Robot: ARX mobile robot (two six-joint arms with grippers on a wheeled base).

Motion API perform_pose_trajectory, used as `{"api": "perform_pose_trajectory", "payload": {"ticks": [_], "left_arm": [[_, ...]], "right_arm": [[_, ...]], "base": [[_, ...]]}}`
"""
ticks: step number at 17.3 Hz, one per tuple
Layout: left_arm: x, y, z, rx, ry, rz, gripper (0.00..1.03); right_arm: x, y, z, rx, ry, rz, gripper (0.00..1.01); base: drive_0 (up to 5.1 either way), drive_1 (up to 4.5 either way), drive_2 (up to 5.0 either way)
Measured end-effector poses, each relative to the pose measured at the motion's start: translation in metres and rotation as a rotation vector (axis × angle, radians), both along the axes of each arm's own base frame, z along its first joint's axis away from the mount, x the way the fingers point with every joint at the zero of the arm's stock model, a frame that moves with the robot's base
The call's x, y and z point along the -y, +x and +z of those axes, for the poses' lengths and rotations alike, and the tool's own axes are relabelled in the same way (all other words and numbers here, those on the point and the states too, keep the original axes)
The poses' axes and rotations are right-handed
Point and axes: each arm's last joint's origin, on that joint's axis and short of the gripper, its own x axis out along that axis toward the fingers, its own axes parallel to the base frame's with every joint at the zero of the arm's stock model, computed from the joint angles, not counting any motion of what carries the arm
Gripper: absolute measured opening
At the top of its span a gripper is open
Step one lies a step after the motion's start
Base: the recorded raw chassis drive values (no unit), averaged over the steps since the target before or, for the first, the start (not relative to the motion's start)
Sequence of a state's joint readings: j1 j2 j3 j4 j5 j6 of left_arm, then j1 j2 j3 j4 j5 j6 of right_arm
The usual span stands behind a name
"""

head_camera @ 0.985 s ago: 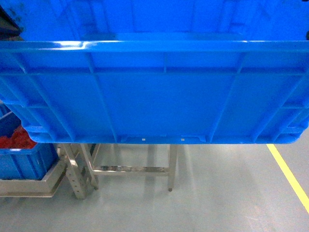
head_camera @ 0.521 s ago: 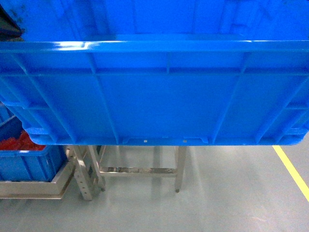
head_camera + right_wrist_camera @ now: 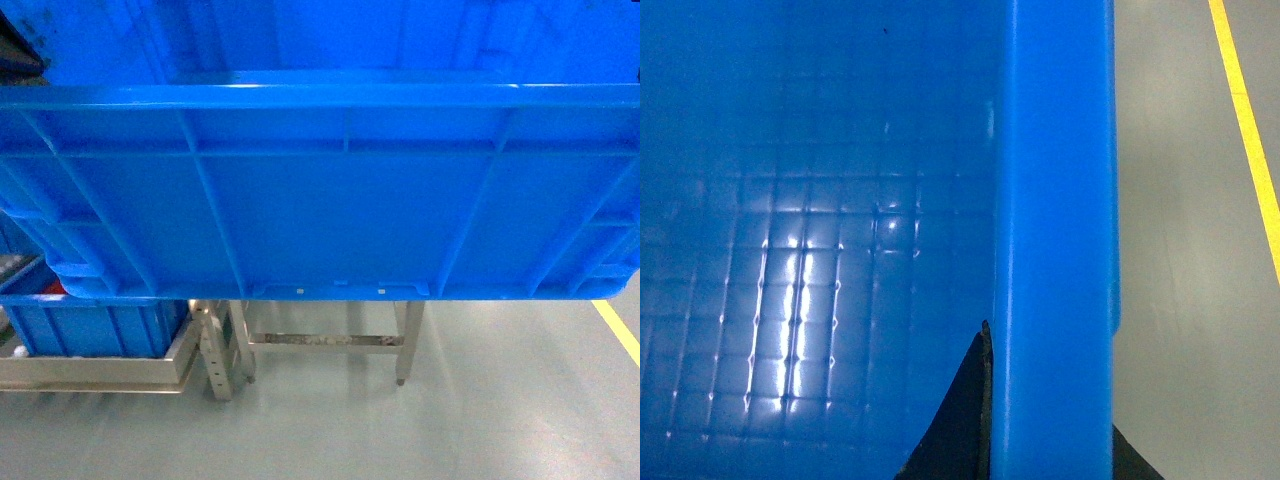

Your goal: Place box next to blue box on left shelf

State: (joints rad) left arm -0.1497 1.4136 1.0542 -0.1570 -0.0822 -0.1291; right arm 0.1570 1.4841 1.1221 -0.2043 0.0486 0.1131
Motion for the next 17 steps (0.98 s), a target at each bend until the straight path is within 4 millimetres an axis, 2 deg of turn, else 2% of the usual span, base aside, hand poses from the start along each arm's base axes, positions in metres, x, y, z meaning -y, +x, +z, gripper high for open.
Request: {"api": "perform_pose_trajectory", "payload": {"ticks": [17], "left_arm": [[-0.0004,-0.0005,-0.0005,-0.008,0.0,0.001,0.06]], "right_arm": [[-0.0001,-0.0004,-0.0003,-0.005,-0.001,0.001,0.07]], "base": [[-4.8,0.92,3.7]]}}
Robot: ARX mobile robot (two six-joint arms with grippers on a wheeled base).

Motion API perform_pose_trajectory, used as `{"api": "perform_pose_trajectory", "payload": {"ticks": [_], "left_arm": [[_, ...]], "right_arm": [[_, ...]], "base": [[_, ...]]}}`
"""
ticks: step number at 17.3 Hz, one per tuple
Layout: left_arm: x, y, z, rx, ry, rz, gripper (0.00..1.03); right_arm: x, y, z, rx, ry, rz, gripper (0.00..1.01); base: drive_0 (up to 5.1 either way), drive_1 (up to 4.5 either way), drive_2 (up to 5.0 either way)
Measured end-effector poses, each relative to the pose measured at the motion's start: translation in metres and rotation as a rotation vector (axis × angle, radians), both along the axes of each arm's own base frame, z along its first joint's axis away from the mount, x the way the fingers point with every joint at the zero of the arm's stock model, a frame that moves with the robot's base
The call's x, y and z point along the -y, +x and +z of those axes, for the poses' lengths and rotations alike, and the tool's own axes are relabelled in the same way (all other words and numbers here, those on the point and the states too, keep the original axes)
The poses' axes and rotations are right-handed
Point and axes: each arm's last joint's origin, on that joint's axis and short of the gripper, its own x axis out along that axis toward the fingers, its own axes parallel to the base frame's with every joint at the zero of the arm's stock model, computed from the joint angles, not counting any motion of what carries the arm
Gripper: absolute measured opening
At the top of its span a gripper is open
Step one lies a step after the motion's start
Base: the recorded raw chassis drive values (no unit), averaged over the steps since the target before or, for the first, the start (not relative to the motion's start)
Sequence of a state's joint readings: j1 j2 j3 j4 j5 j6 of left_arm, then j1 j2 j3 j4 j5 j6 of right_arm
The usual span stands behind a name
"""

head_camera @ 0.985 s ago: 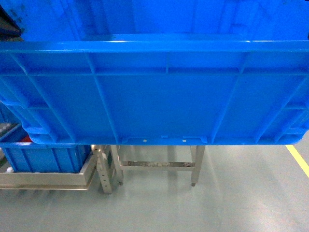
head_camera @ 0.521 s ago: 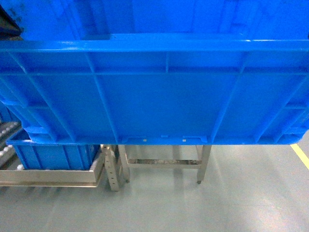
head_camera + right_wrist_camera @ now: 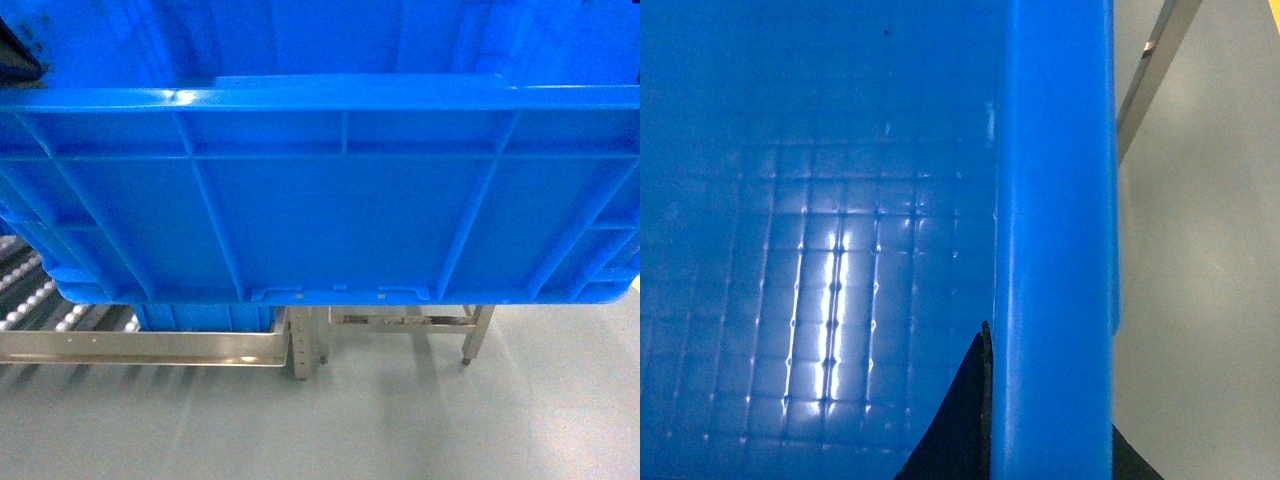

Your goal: Place box next to blue box on left shelf

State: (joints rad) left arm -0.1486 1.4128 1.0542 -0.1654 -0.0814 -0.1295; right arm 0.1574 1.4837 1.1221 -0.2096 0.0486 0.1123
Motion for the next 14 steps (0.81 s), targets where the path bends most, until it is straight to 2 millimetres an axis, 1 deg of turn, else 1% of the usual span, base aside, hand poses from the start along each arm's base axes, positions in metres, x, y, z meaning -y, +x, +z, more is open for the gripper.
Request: {"api": "perform_pose_trajectory", "payload": {"ticks": [14], "left_arm": [[0.0,0.0003,0.0005,0.006,0.0,0.0,0.06]], "right_arm": [[0.0001,0.0003,0.0003,0.005,0.001,0.0,0.07]], "base": [[-4.9,1.1,3.5]]}}
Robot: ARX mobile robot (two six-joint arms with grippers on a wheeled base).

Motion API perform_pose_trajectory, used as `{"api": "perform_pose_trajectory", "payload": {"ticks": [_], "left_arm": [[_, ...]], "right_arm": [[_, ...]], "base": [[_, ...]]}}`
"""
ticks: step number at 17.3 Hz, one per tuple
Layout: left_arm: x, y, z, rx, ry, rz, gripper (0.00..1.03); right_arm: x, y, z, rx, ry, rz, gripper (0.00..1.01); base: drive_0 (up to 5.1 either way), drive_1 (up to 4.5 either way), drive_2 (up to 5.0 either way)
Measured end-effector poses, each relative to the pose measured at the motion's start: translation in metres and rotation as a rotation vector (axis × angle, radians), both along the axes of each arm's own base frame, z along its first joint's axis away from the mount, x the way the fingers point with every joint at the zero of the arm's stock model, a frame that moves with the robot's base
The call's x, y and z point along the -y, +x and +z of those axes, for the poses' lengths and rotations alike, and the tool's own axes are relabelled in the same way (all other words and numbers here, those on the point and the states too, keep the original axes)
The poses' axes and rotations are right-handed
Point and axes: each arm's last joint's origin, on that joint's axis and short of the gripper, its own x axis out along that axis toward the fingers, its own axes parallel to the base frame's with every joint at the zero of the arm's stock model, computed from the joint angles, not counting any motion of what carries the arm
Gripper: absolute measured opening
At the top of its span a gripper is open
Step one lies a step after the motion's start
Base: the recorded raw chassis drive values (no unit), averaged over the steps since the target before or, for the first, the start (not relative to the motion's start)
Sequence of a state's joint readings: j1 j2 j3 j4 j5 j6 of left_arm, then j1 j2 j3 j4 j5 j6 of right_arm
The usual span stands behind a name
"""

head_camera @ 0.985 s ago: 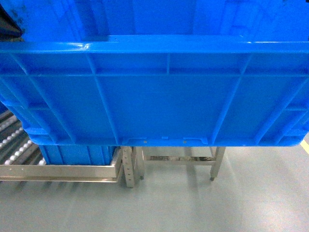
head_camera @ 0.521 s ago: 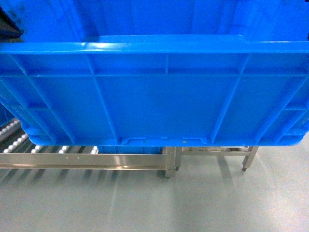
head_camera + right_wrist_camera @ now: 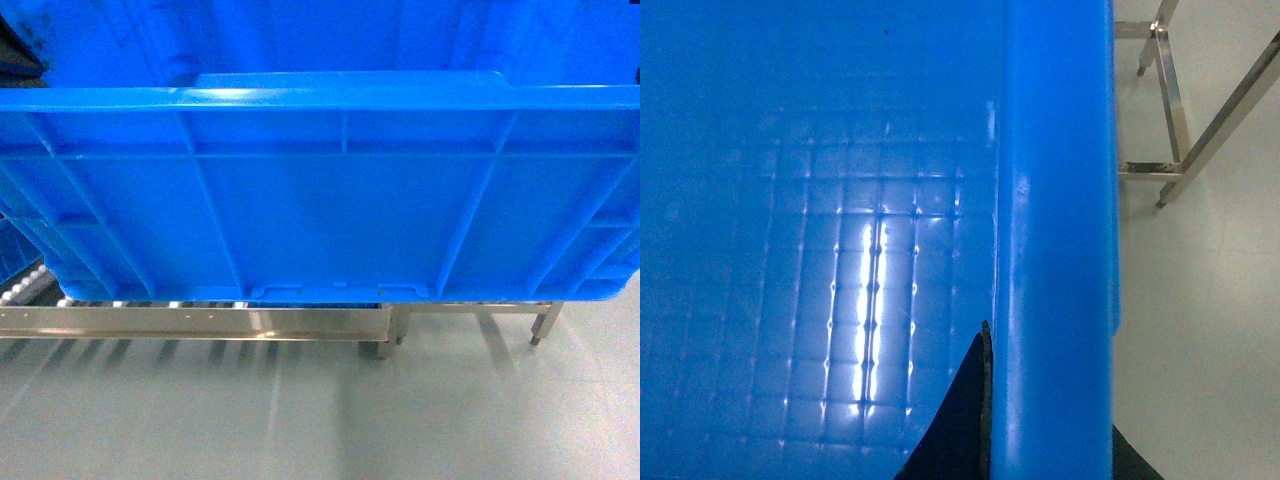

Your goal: Place box next to blue box on left shelf

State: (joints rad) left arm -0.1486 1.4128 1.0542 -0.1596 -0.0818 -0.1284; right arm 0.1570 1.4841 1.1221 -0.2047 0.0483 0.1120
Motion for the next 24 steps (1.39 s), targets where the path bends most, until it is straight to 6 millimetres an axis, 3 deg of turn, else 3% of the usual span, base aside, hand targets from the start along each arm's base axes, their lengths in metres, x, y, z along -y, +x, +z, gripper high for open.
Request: {"api": "perform_pose_trajectory", "payload": {"ticks": [24], "left_arm": [[-0.0001,-0.0001,-0.0001,-0.002,0.0,0.0,0.06]], "right_arm": [[0.0,-0.0002,-0.0003,-0.003,0.0,0.0,0.07]], "base": [[-4.9,1.99,2.8]]}}
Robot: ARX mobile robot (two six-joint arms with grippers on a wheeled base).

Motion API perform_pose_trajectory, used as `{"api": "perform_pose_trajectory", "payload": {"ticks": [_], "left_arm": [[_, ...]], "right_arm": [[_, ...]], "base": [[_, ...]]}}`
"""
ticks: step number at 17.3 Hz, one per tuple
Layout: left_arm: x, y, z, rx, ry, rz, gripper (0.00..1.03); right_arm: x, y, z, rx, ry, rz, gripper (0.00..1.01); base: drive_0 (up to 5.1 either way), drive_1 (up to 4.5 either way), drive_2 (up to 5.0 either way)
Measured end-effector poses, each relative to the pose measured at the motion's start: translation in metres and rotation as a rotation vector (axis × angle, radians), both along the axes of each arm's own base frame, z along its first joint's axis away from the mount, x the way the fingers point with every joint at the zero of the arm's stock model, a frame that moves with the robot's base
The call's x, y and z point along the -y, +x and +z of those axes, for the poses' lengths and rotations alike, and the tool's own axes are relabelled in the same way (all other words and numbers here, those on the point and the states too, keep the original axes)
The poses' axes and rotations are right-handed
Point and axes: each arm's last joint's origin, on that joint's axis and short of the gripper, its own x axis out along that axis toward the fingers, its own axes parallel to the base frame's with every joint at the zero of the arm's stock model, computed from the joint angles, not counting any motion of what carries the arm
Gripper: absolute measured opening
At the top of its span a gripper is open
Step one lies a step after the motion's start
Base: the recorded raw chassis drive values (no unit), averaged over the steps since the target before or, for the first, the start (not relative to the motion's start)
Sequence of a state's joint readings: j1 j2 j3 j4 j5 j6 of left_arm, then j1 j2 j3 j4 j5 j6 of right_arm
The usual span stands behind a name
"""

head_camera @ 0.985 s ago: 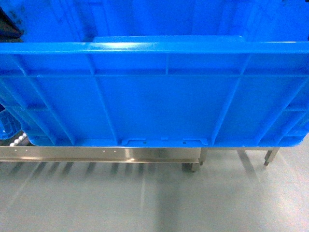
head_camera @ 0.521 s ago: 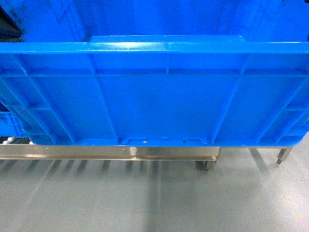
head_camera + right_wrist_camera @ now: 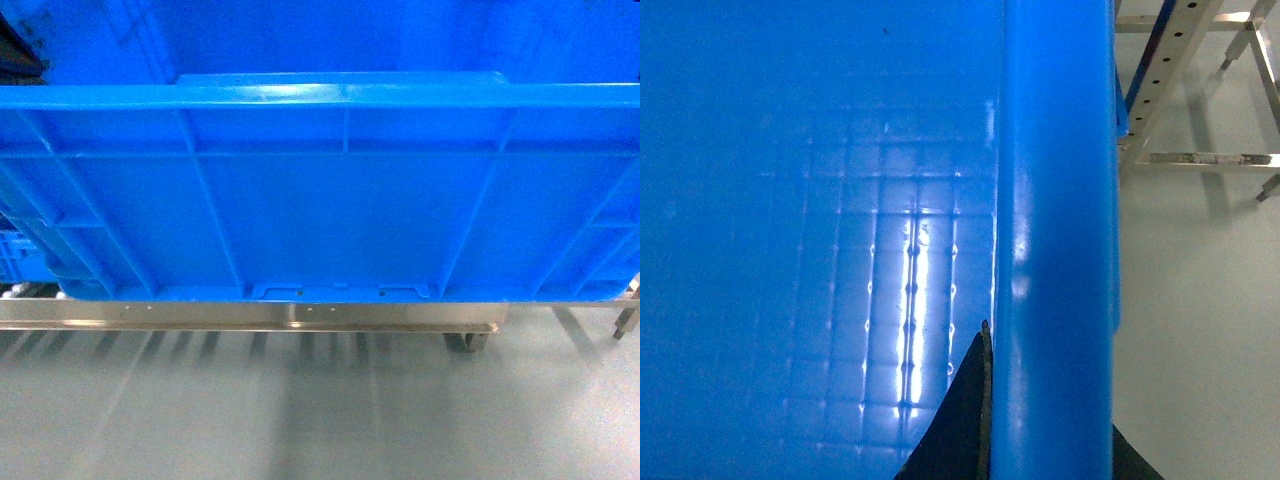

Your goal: Place box next to blue box on left shelf

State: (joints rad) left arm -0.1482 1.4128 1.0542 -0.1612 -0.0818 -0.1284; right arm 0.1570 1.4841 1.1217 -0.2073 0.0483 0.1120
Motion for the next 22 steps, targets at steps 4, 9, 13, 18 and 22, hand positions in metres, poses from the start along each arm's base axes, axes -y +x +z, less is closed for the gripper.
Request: {"api": "perform_pose_trajectory", "payload": {"ticks": [4,9,13,18,22], "left_arm": [[0.0,-0.0001,-0.0002,-0.002,0.001,0.0,0.06],[0.0002,0.0001,0.0002,0.002,-0.001,-0.001,0.06],[0.0002,0.0002,0.0003,0.004,0.0,-0.001,0.06],[-0.0026,0.0001,0.0004,0.001,0.003,0.007,0.06],[-0.0017,0.0,0.0006,0.003,0.001,0.001,0.06]], "right_arm": [[0.0,-0.0001,-0.0001,-0.001,0.0,0.0,0.07],[0.0,0.0002,0.0002,0.003,0.0,0.0,0.07],[0.0,0.0001,0.0001,0.002,0.0,-0.001,0.07],[-0.0038,-0.0003,0.0004,0.005,0.001,0.009,0.07],[-0.0018,-0.0003,0.0,0.0,0.001,0.002,0.07]], "base": [[-4.9,2.44,2.4],[-4.9,2.46,2.5],[-4.9,2.42,2.4],[-1.0,0.49,0.5],[0.0,0.0,0.0]]}}
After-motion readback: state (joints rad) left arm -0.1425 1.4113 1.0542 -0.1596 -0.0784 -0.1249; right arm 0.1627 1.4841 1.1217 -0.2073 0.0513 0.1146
